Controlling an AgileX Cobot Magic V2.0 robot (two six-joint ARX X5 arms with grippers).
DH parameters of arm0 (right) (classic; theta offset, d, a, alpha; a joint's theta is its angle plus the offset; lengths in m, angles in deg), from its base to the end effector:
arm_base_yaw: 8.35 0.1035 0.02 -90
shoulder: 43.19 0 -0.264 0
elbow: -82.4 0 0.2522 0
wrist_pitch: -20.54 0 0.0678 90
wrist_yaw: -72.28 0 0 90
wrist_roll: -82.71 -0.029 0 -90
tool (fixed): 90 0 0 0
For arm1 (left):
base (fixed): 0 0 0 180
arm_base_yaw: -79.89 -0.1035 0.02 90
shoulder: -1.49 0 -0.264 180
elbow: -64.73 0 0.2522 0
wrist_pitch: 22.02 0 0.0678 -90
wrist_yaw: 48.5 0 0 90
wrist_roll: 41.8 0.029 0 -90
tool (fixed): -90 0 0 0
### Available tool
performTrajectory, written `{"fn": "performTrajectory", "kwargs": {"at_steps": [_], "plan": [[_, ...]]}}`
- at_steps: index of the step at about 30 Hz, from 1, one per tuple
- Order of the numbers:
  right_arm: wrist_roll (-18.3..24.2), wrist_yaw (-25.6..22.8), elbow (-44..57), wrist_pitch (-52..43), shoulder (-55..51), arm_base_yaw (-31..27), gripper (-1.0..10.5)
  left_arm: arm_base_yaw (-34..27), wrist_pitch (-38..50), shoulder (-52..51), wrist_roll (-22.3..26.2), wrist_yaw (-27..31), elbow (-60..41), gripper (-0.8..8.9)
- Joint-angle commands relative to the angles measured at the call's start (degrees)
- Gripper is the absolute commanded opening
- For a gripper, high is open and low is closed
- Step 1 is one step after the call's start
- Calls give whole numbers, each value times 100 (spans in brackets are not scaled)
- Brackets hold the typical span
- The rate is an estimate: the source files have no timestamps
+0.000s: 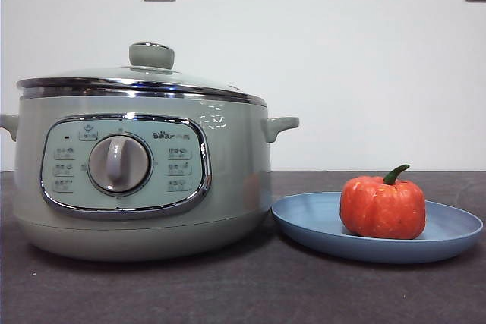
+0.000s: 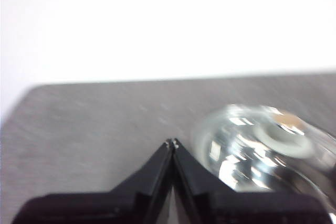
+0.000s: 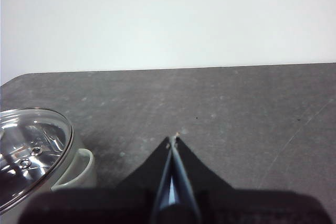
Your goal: Take the pumpkin out from the steamer,put the pumpkin in the blue plate,close the lid
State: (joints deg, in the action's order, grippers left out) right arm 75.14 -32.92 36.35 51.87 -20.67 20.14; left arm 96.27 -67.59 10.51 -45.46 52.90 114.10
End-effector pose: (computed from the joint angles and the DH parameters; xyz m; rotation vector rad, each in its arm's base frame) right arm 0.0935 0.0421 0.2923 0.0806 0.1417 0.2228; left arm 0.0470 -0.0078 0.2994 -0.0419 0.0912 -0.0840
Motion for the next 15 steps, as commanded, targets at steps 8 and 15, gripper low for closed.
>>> {"fn": "performTrajectory", "kwargs": {"at_steps": [8,15], "plan": [[-44,-15,35,-31,-4,9,-11,-1458,1434,-636,98,-133,-2382,-3],[-44,-20,35,-28,-4,9,-11,-1526,1821,-726,-122,-271,-3281,-3]]}}
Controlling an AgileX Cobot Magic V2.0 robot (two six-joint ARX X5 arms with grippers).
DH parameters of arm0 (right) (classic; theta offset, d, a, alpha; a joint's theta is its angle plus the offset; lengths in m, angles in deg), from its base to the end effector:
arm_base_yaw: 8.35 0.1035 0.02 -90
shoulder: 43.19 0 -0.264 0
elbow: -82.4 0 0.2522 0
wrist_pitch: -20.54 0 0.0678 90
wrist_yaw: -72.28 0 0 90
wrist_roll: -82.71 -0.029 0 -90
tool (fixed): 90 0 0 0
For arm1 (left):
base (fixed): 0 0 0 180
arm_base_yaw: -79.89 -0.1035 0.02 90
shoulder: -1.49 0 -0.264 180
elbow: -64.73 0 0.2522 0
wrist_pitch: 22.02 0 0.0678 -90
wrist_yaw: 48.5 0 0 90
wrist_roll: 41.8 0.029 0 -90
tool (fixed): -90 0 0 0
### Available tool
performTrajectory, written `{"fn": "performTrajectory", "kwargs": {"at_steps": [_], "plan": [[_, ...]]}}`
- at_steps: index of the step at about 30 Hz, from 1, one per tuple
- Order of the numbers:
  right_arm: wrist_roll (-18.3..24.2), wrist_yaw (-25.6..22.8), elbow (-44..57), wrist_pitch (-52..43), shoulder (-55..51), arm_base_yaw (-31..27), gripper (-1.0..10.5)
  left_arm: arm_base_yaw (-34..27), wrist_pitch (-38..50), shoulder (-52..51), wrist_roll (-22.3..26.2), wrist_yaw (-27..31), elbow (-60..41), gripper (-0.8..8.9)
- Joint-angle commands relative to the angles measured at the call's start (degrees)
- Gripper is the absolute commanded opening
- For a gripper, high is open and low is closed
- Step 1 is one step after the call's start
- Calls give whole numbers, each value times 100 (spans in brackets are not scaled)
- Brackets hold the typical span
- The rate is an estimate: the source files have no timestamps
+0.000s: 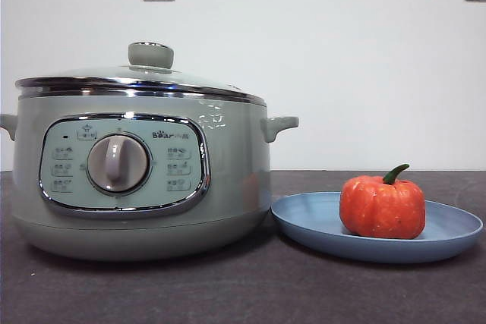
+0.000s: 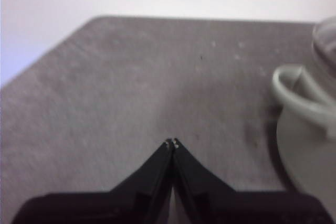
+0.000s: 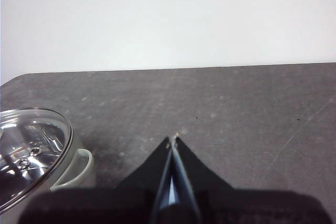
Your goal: Take the pumpkin out from the steamer,put the pumpkin in the blue plate,close the lid
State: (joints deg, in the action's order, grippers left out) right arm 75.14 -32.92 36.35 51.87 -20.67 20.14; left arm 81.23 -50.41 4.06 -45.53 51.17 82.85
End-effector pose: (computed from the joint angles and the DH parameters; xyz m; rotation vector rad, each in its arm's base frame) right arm 0.0935 0.0421 0.2923 0.0806 0.1417 0.2228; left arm 0.0933 0.0027 0.1615 -0.0432 0.2184 0.1520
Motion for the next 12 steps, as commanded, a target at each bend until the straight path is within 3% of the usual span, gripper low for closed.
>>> {"fn": "performTrajectory", "kwargs": {"at_steps": [1,12], "plan": [[-44,-17,35,-28,-4,9,-11,-20,140,-81,-122,-122,-225,-3],[-44,-17,35,273,-4,9,-11,-20,129,-74,-105,-966,-317,-3]]}}
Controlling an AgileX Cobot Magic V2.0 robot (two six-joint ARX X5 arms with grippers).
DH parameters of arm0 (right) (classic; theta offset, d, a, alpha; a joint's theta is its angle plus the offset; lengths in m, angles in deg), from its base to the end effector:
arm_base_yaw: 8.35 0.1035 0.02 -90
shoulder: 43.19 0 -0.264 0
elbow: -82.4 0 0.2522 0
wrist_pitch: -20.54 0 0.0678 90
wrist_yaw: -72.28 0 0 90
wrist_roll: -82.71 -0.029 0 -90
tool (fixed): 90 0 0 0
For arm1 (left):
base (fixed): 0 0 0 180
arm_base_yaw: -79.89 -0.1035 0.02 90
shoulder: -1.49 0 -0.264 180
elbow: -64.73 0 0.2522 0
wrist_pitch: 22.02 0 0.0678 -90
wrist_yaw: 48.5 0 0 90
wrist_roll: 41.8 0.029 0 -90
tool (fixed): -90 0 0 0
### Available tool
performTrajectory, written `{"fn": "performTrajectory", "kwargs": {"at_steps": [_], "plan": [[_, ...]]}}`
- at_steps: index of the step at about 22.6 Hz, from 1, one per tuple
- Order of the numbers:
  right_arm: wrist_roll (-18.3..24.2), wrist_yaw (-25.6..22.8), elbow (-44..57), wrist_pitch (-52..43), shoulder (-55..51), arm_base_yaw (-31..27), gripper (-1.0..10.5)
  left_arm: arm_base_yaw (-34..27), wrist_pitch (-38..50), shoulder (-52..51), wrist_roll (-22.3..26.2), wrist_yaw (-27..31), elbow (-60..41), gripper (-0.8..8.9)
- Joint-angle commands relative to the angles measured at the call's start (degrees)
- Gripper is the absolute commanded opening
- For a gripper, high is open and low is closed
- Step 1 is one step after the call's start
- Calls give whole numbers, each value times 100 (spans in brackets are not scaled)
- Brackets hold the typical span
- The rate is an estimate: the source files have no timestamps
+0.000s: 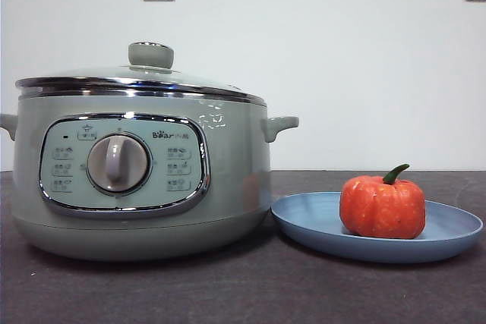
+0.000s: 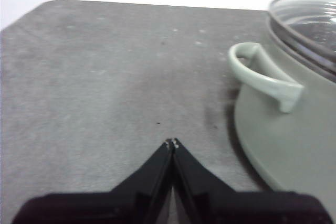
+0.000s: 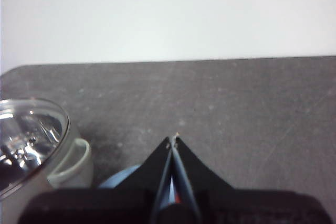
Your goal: Take the pumpkin out from the steamer,put the pumpkin in the blue plate,close the lid
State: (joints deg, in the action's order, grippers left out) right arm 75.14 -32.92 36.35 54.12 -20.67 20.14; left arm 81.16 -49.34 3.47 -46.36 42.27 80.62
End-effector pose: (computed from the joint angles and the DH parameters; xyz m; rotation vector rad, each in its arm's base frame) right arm 0.0930 0.0418 0.2886 0.0658 0.1781 0.2201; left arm 0.0951 -0.0017 0.1508 -0.0751 0.2342 0.0006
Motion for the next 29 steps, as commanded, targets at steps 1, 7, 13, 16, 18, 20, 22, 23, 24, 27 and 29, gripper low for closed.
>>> {"fn": "performTrajectory", "kwargs": {"at_steps": [1,7,13,16,18,20,22,23,24,27,29], "plan": [[-44,-17,33,96,-4,9,-11,-13,22,-15,-20,-79,-94,-3],[-44,-17,33,452,-4,9,-11,-13,22,-15,-22,-81,-94,-3],[-44,-17,33,837,-4,9,-11,-13,22,-15,-20,-81,-94,-3],[-44,-17,33,1034,-4,9,-11,-13,22,-15,-20,-81,-94,-3],[-44,-17,33,1137,-4,9,-11,-13,22,-15,-20,-81,-94,-3],[94,-24,31,1300,-4,9,-6,-13,22,-15,-22,-81,-94,-3],[616,-46,28,1547,-4,9,1,-13,22,-15,-22,-81,-94,-3],[745,-37,28,1668,-2,9,1,-13,22,-15,-22,-81,-94,-3],[750,-17,28,1663,-4,7,1,-13,22,-15,-20,-81,-94,-3],[748,4,22,1670,-15,9,1,-13,22,-15,-20,-81,-94,-3],[785,-68,22,1650,-153,-20,1,-13,22,-15,-20,-81,-94,-3]]}}
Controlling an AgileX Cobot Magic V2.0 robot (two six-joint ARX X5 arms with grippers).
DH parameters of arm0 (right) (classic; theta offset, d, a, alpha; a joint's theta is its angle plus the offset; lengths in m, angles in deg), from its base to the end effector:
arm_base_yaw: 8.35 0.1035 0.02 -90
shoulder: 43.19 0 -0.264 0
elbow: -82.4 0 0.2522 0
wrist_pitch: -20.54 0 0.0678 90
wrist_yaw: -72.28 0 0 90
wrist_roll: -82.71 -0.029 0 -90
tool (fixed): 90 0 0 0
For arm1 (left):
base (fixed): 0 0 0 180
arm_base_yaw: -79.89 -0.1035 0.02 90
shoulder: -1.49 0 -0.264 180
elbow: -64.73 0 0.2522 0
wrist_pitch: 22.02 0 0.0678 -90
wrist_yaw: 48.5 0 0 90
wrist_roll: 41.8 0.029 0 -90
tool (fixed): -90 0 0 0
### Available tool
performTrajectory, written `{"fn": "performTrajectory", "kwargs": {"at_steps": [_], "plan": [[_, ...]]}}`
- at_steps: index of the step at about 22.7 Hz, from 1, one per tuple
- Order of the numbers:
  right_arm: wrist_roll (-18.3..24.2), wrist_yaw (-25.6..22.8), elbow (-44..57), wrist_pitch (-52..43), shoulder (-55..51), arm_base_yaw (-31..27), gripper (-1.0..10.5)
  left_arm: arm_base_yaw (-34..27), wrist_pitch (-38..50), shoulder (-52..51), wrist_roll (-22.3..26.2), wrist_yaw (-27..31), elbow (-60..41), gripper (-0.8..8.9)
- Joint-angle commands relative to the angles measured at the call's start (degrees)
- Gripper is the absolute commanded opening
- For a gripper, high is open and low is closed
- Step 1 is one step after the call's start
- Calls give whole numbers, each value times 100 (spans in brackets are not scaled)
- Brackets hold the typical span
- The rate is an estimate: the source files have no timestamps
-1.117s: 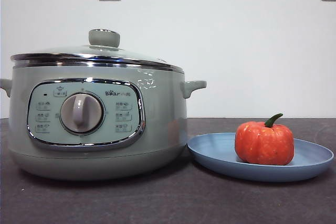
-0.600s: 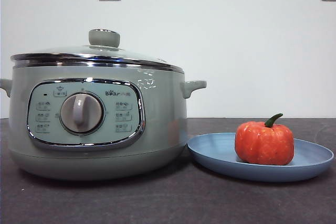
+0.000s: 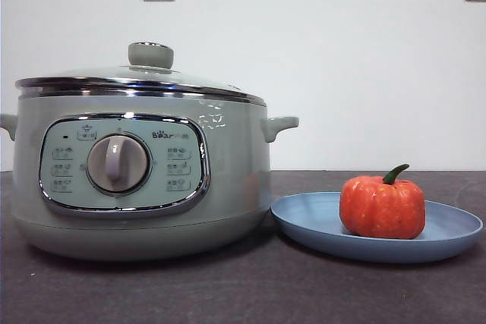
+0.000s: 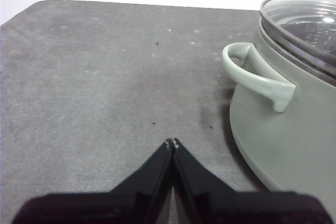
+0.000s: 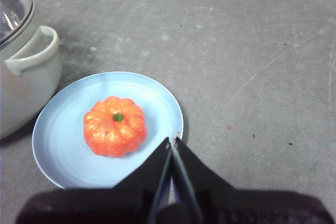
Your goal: Take the pumpkin out from the steamer,put the pumpkin in the blue plate,close the lid
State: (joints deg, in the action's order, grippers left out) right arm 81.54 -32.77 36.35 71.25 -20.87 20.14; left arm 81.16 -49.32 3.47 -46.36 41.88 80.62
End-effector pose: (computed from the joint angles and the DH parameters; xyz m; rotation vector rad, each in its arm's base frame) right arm 0.0845 0.0373 0.2618 -0.1550 0.4405 0.2257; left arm 0.0951 -0.0019 0.1508 -0.0759 0.2342 -0.0062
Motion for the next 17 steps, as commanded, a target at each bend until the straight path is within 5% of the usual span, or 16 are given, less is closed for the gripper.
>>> {"fn": "performTrajectory", "kwargs": {"at_steps": [1,7,10,17], "plan": [[304,-365,22,-131,-251,-136,1,-13,20,-15,-20,-46,-94,-3],[782,1161,787,-1423,-1027,-2068,1,-13,20,-15,-20,-48,-94,-3],[866,1770,1405,-2024,-1333,-2509,1,-13,20,-15,-20,-48,-94,-3],[868,1915,2736,-2905,-1790,-2723,1,-13,20,-15,-20,-48,-94,-3]]}}
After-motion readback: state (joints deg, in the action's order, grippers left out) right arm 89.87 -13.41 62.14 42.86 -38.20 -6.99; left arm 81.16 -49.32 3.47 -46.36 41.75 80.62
